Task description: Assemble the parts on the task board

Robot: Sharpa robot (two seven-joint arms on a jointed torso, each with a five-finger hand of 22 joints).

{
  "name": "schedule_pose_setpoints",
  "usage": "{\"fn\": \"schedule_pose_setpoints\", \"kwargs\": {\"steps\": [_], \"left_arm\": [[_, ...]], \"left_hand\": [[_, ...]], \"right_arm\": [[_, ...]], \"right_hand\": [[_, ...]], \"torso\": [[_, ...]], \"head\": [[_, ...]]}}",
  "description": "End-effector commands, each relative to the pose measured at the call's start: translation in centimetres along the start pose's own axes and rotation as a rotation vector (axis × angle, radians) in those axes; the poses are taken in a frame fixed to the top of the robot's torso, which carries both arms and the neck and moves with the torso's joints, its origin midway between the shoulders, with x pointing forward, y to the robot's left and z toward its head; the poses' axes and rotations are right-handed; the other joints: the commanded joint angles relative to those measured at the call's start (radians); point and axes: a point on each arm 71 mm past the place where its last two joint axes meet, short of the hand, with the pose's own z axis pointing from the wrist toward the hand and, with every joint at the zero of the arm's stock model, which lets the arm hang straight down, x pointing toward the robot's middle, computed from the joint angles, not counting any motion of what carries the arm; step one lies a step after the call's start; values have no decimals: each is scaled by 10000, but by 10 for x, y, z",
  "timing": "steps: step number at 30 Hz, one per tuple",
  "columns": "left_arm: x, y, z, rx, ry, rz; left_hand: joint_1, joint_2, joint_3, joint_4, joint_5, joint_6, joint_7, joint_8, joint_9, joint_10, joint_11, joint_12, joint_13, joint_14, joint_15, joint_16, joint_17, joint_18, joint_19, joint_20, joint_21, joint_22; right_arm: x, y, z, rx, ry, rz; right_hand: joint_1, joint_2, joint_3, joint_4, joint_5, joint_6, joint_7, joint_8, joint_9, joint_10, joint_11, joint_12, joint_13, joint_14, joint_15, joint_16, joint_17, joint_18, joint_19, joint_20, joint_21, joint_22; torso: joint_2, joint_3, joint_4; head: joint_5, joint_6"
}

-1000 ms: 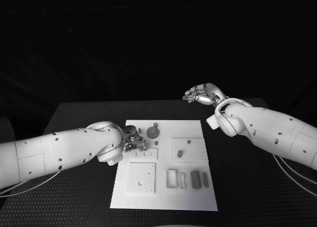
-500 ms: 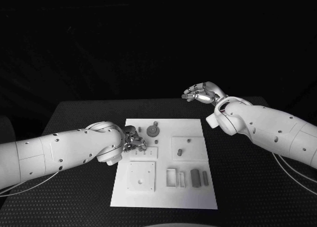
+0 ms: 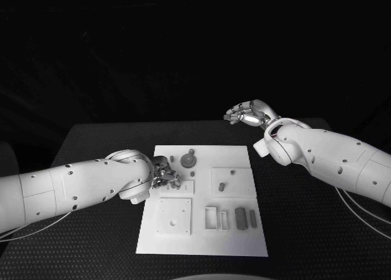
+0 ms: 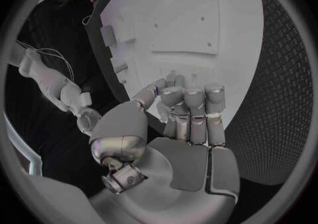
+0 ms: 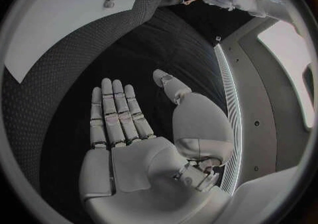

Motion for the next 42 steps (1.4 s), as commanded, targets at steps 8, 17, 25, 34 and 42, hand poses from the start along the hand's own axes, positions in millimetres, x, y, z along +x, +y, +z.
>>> {"fn": "schedule_pose_setpoints", "kwargs": {"steps": [8, 17, 25, 34, 42], "left_arm": [[4, 1, 3, -84, 247, 209], [8, 0, 4, -27, 336, 269], [8, 0, 4, -58, 349, 298], [9, -3, 4, 27, 293, 839], [13, -10, 5, 85, 562, 1302]], "left_hand": [[42, 85, 37, 45, -61, 898, -684, 60, 26, -46, -134, -7, -16, 495, -571, 47, -17, 123, -112, -1234, 75, -21], [40, 84, 45, 49, -71, 901, -685, 53, 28, -46, -135, -11, -23, 491, -571, 47, -23, 122, -120, -1233, 83, -30], [37, 82, 50, 54, -78, 903, -684, 47, 30, -46, -135, -14, -28, 488, -571, 47, -29, 122, -126, -1232, 90, -38], [9, 73, 60, 82, -82, 1010, -712, 73, 62, -36, -160, -13, -46, 492, -582, 64, -49, 118, -150, -1230, 126, -75], [-66, 56, 62, 125, -10, 1316, -814, 178, 152, -28, -256, -7, -77, 510, -626, 117, -82, 117, -187, -1230, 211, -149]], "right_arm": [[2, 1, 0, -85, 174, 69], [2, 1, 0, -89, 159, 71], [2, 1, 0, -84, 203, 83], [3, 2, 0, -79, 264, 98], [4, 2, 0, -85, 312, 112]], "right_hand": [[-5, 17, -25, 63, -9, -92, 75, 27, -20, 82, 24, -94, -40, -11, 86, -69, -38, -222, -100, 15, -83, 28], [8, 19, -31, 74, -6, -94, 77, 30, -30, 78, 34, -143, -74, -34, 103, -91, -63, -236, -129, 16, -111, 48], [18, 15, -41, 79, 0, -98, 78, 32, -40, 72, 43, -184, -98, -54, 116, -109, -83, -248, -152, 16, -133, 68], [29, 14, -45, 78, 6, -93, 78, 37, -43, 74, 47, -205, -109, -64, 122, -119, -94, -255, -166, 16, -146, 81], [54, 18, -50, 72, 74, -89, 78, 44, -53, 85, 51, -242, -123, -79, 134, -133, -115, -268, -189, 14, -170, 107]], "torso": [[1, 4, -3], [-1, 2, -6], [2, -1, -2], [3, 1, -2], [3, 5, -9]], "head": [[4, -19], [-17, -29], [-31, -31], [-21, -50], [-6, -72]]}}
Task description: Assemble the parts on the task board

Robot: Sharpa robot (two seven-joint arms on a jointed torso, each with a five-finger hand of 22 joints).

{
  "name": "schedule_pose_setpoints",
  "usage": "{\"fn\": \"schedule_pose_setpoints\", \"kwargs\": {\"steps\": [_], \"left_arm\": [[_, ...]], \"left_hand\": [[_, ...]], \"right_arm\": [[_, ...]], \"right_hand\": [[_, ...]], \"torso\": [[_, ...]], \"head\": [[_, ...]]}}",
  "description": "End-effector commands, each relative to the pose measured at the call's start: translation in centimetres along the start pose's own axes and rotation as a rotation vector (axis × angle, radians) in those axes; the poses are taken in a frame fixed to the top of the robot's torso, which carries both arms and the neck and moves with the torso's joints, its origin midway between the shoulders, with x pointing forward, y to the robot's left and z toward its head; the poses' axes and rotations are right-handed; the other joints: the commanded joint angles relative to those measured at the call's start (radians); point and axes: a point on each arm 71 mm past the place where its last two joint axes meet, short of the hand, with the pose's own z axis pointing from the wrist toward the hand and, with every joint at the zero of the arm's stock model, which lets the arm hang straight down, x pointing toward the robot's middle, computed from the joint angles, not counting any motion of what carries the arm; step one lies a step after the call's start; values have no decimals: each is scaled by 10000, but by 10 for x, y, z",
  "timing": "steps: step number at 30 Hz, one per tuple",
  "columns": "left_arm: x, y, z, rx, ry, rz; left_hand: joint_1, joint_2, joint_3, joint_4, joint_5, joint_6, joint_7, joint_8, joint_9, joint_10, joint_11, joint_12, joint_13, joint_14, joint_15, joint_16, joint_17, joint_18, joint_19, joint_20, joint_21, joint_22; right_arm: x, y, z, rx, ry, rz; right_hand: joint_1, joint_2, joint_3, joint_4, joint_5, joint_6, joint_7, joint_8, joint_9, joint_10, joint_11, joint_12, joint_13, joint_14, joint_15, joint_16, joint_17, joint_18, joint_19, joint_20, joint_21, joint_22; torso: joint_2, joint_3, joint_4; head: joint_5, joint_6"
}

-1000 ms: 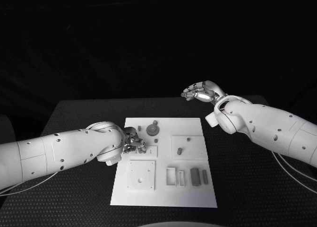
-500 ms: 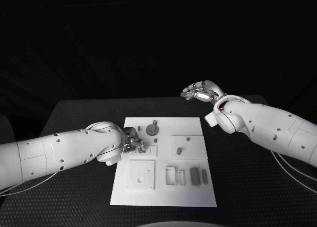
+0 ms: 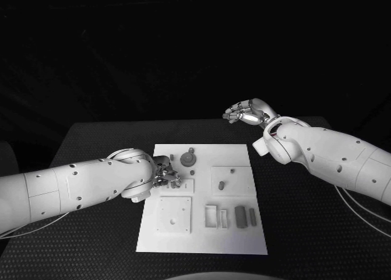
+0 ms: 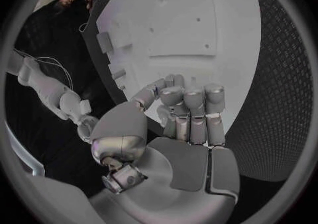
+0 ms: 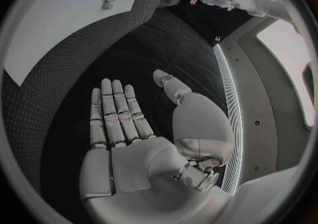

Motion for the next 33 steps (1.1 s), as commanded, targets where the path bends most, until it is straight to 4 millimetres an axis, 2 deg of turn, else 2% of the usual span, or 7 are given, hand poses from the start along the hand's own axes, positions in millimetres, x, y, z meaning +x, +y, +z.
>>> {"fn": "schedule_pose_setpoints", "kwargs": {"steps": [1, 12, 22, 27, 30, 32, 33], "left_arm": [[9, -5, 1, 90, 528, 611], [14, -13, 2, 146, 798, 1109], [15, -20, 3, 287, 765, 1123], [14, -19, 4, 269, 709, 1090], [13, -18, 4, 243, 617, 1030], [13, -18, 4, 230, 596, 1015], [12, -17, 4, 209, 559, 992]], "left_hand": [[-92, 64, 32, 49, 98, 1255, -781, 50, 36, -94, -160, -7, -24, 443, -528, 45, -20, 118, -88, -1267, 66, -23], [-193, 170, 63, 2, 335, 1347, -821, 68, 92, -89, -200, -87, -144, 418, -513, 54, -65, 112, -166, -1259, 119, -84], [-386, 271, 39, 27, 327, 1416, -846, 88, 143, -34, -223, -94, -236, 441, -504, 100, -94, 107, -194, -1255, 188, -147], [-525, 267, 35, 124, 65, 1425, -852, 78, 171, -13, -228, -78, -297, 442, -504, 126, -124, 119, -216, -1263, 242, -212], [-607, 189, 47, 273, -434, 1420, -848, 56, 193, -13, -225, -54, -352, 429, -514, 145, -160, 137, -245, -1271, 295, -286], [-659, 127, 32, 359, -597, 1417, -844, 44, 199, -17, -220, -44, -371, 421, -520, 150, -174, 140, -257, -1272, 317, -316], [-750, 69, -23, 486, -945, 1414, -842, 36, 205, -20, -214, -37, -386, 415, -524, 155, -185, 141, -262, -1271, 334, -343]], "right_arm": [[2, 2, 0, -92, 193, 62], [4, 2, 1, -86, 250, 75], [5, 2, 1, -76, 287, 84], [5, 2, 1, -76, 304, 87], [5, 2, 1, -72, 312, 88], [5, 2, 1, -73, 317, 89], [5, 2, 1, -69, 316, 88]], "right_hand": [[55, 19, -24, 46, 66, -91, 80, 44, -14, 51, 15, -41, -14, -15, 73, -64, -15, -118, -87, -18, -56, 10], [75, 21, -30, 38, 117, -85, 79, 51, -21, 61, 15, -69, -21, -32, 83, -77, -31, -129, -106, -18, -75, 33], [83, 32, -36, 36, 155, -85, 79, 53, -27, 71, 15, -87, -24, -39, 89, -83, -42, -137, -116, -19, -87, 50], [86, 33, -41, 34, 173, -84, 80, 55, -30, 75, 16, -97, -25, -44, 92, -88, -48, -141, -123, -19, -94, 59], [87, 32, -46, 33, 184, -85, 81, 56, -33, 78, 17, -105, -26, -51, 98, -92, -53, -146, -130, -18, -100, 65], [86, 32, -49, 32, 187, -85, 82, 56, -34, 79, 17, -108, -27, -54, 100, -94, -55, -147, -133, -18, -103, 68], [85, 31, -52, 33, 190, -86, 84, 55, -35, 79, 19, -111, -27, -57, 102, -96, -57, -149, -135, -18, -105, 71]], "torso": [[3, 5, -11], [0, 7, 0], [4, -1, -11], [0, 0, -2], [-2, 4, 1], [1, 0, 1], [1, 2, 1]], "head": [[13, 1], [17, -13], [21, -10], [7, -5], [1, -7], [-3, -8], [-6, -8]]}}
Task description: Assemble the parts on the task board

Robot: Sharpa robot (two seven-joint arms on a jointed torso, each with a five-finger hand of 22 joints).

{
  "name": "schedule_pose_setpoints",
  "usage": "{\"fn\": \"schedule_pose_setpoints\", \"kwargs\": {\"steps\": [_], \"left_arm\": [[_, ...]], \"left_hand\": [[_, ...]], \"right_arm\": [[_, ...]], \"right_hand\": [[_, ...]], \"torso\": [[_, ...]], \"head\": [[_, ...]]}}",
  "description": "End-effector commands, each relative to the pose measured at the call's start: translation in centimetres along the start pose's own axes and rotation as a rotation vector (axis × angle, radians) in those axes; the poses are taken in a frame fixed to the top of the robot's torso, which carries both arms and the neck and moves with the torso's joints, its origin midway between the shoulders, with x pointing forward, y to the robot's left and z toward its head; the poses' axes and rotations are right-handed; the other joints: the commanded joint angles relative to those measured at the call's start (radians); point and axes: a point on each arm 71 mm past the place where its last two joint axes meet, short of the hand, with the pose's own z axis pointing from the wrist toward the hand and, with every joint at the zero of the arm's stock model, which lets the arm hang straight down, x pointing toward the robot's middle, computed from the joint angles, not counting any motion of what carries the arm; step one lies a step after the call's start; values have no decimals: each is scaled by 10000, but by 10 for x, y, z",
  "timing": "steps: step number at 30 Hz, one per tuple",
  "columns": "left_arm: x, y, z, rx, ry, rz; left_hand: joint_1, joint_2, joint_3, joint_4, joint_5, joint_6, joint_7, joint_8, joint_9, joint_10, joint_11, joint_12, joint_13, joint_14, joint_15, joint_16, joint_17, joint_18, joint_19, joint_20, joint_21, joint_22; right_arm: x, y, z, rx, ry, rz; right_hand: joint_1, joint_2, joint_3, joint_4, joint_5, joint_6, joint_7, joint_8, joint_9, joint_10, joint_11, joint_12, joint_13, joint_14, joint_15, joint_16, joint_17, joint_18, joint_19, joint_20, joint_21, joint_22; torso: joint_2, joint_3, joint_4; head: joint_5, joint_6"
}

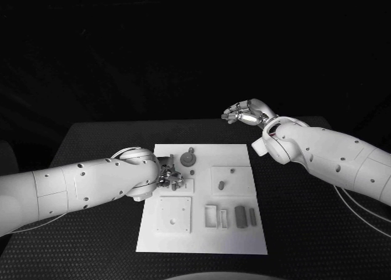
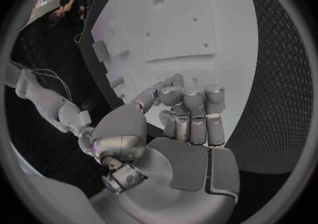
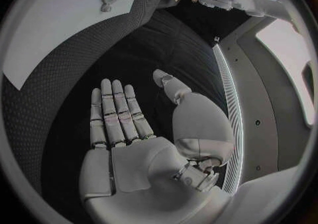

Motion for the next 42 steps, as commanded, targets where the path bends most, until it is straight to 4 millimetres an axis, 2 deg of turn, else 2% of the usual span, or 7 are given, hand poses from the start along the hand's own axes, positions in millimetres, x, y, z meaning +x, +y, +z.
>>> {"fn": "schedule_pose_setpoints", "kwargs": {"steps": [1, 10, 11, 15, 19, 34, 42], "left_arm": [[8, -6, 0, 332, 328, -7], [7, -3, 1, 256, 280, -45], [6, -3, 1, 251, 266, -55], [5, -1, 1, 217, 193, -107], [4, 2, 1, 155, 93, -184], [-5, 17, -2, -3, -370, -527], [-32, 19, -9, -106, -756, -478]], "left_hand": [[-133, -235, -57, 283, -804, 996, -706, -63, 50, -122, -123, 19, -41, 394, -476, 52, -33, 153, -84, -1332, 80, -71], [-489, -1266, -188, 1147, -3167, 977, -716, -138, 103, -170, -134, 83, -163, 351, -528, 98, -129, 251, -219, -1358, 222, -296], [-511, -1336, -198, 1196, -3229, 977, -721, -142, 106, -171, -131, 89, -169, 350, -532, 103, -133, 259, -228, -1359, 231, -310], [-722, -1781, -358, 1369, -3311, 967, -713, -148, 129, -181, -128, 108, -181, 337, -534, 123, -141, 272, -244, -1353, 265, -357], [-847, -2027, -394, 1538, -3309, 952, -718, -148, 156, -185, -133, 123, -185, 325, -542, 142, -145, 303, -249, -1360, 282, -400], [-1403, -2426, -1256, 1505, -3305, 859, -724, -168, 239, -227, -141, 166, -174, 257, -571, 200, -146, 384, -378, -1358, 325, -498], [-1323, -2362, -1301, 1422, -3304, 794, -722, -206, 245, -225, -142, 190, -165, 248, -594, 224, -143, 443, -390, -1379, 349, -527]], "right_arm": [[1, 1, 0, -60, 162, 45], [2, 1, 0, -50, 177, 48], [2, 1, 0, -51, 181, 49], [2, 1, 0, -53, 186, 50], [1, 0, 0, -44, 169, 45], [1, -1, -1, -17, 164, 47], [1, -2, 0, -6, 169, 48]], "right_hand": [[84, 30, -55, 32, 50, -88, 85, 55, -19, 80, 19, -67, -15, -30, 76, -61, -14, -151, -67, -17, -70, 17], [78, 21, -82, 28, 61, -111, 101, 45, -33, 77, 32, -101, -20, -56, 95, -78, -31, -167, -97, -16, -94, 41], [77, 21, -84, 28, 62, -113, 103, 45, -35, 76, 33, -104, -20, -59, 96, -80, -33, -169, -101, -16, -96, 44], [78, 17, -95, 25, 68, -123, 110, 41, -41, 75, 39, -120, -21, -72, 104, -87, -41, -177, -117, -17, -108, 56], [76, 16, -104, 24, 73, -127, 115, 40, -45, 75, 41, -131, -21, -83, 110, -94, -48, -184, -132, -16, -118, 66], [70, 21, -131, 26, 83, -137, 136, 38, -58, 84, 52, -161, -20, -109, 127, -108, -66, -211, -186, -14, -150, 100], [68, 26, -140, 29, 89, -140, 147, 38, -63, 90, 57, -172, -19, -116, 132, -112, -72, -219, -200, -16, -159, 116]], "torso": [[0, 0, 4], [-2, 0, 2], [-2, -1, 4], [-6, -1, 2], [-2, 3, -1], [-11, -1, -4], [-6, 8, -5]], "head": [[-15, 1], [-15, -3], [-17, -5], [-22, -7], [-23, 5], [-49, 94], [-42, 197]]}}
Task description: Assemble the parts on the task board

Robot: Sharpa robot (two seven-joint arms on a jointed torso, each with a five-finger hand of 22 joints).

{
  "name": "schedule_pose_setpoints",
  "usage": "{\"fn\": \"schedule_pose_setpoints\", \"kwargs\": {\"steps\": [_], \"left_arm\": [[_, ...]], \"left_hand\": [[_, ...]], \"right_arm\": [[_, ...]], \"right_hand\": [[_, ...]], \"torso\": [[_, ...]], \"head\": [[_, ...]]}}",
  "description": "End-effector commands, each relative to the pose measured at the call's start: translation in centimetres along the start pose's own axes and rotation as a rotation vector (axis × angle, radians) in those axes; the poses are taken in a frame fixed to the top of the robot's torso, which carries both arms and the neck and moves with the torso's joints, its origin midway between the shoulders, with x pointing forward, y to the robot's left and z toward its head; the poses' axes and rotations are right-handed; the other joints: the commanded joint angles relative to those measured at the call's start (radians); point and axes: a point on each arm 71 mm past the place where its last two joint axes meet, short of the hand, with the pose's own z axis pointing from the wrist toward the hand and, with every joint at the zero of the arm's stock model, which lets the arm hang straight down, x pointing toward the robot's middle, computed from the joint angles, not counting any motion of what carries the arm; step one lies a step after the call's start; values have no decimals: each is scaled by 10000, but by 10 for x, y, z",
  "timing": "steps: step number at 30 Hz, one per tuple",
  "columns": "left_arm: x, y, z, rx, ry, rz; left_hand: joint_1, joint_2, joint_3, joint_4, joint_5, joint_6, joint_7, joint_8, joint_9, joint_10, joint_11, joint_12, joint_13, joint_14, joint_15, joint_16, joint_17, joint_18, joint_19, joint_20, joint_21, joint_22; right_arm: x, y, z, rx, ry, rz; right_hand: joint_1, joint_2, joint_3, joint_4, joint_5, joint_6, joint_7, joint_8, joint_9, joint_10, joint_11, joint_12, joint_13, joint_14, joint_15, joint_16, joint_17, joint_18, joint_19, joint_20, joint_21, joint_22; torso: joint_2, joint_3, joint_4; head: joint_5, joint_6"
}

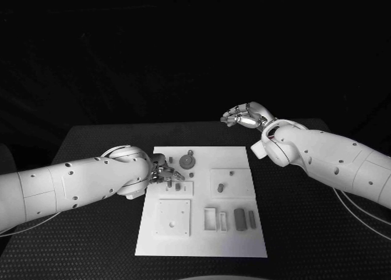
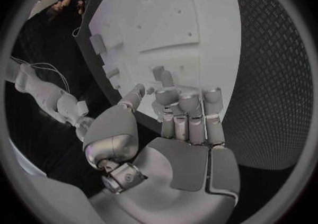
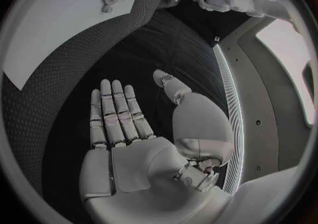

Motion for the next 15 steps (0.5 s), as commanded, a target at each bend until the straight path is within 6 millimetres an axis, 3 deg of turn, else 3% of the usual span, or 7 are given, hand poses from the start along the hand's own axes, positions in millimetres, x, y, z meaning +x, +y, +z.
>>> {"fn": "schedule_pose_setpoints", "kwargs": {"steps": [1, 4, 9, 15], "left_arm": [[-11, 0, -2, 53, -180, -116], [-22, 1, -4, 3, -435, -463], [-51, -2, -4, 54, -1000, -831], [-74, -1, 7, -272, -1472, -669]], "left_hand": [[47, 112, -53, -85, -41, -167, 27, -65, 1, 62, 26, 34, 5, -38, -38, 57, -13, 140, -79, -1484, 60, -28], [144, 217, -74, -182, -40, -316, 76, -159, -24, 25, 71, 10, -11, -88, -15, 26, -33, 153, -111, -1474, 64, -55], [423, 310, -194, -524, -29, -1208, 378, -596, -134, -190, 360, -150, -109, -278, 229, -188, -161, 124, -275, -1414, 9, -176], [463, 374, -248, -564, -26, -1621, 504, -743, -143, -217, 477, -184, -159, -271, 338, -255, -222, 99, -300, -1376, 2, -277]], "right_arm": [[1, 0, 0, -55, 150, 46], [1, 0, 0, -49, 147, 48], [0, -1, -1, -37, 122, 42], [1, -1, 0, -43, 115, 44]], "right_hand": [[68, 27, -57, 1, 52, -71, 151, 39, -11, 55, 22, -65, -13, -21, 37, -34, -11, -113, -57, -16, -43, 13], [65, 29, -59, 3, 53, -71, 153, 39, -12, 56, 23, -68, -13, -21, 38, -34, -12, -115, -59, -16, -45, 17], [66, 35, -61, 5, 57, -71, 156, 40, -14, 60, 23, -72, -12, -23, 38, -35, -15, -119, -66, -17, -49, 25], [68, 36, -64, 4, 59, -70, 158, 42, -16, 64, 23, -78, -12, -26, 38, -36, -18, -123, -76, -18, -55, 34]], "torso": [[3, 6, 2], [5, 4, 7], [4, -10, 15], [10, -5, 6]], "head": [[6, 63], [1, 73], [-15, 120], [29, 161]]}}
